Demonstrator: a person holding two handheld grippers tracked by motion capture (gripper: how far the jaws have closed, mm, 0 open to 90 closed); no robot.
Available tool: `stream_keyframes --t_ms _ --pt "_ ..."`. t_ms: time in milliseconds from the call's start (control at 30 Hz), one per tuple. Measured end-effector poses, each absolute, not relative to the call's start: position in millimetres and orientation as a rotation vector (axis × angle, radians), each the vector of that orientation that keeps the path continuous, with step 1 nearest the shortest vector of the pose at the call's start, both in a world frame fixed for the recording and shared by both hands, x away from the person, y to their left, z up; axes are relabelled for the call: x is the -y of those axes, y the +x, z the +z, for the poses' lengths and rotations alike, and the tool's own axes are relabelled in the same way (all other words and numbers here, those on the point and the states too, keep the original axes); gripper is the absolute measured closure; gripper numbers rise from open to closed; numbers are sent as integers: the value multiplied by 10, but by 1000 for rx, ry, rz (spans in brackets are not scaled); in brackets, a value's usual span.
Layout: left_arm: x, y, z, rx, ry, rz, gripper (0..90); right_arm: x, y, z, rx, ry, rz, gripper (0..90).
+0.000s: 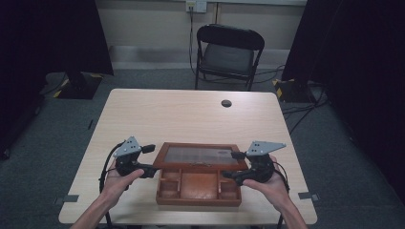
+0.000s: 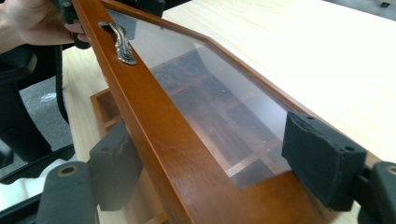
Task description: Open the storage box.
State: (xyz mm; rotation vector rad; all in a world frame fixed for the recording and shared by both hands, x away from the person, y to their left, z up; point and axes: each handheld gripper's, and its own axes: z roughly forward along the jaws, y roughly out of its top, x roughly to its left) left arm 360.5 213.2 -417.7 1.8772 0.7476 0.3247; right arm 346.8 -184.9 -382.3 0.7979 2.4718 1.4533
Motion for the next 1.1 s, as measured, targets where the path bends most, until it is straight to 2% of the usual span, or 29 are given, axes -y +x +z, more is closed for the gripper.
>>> stream_keyframes --t_ms 600,933,1100 --pt "-2132 3680 -4143 -771 1870 269 205 1951 3575 -3873 -2404 870 1429 201" --pt "-2122 3775 -4045 -788 1863 288 206 1964 3689 -3807 -2374 881 1488 295" --pt "-2106 3812 -4032 -777 1852 275 253 1975 3734 -3784 -2358 890 1505 360"
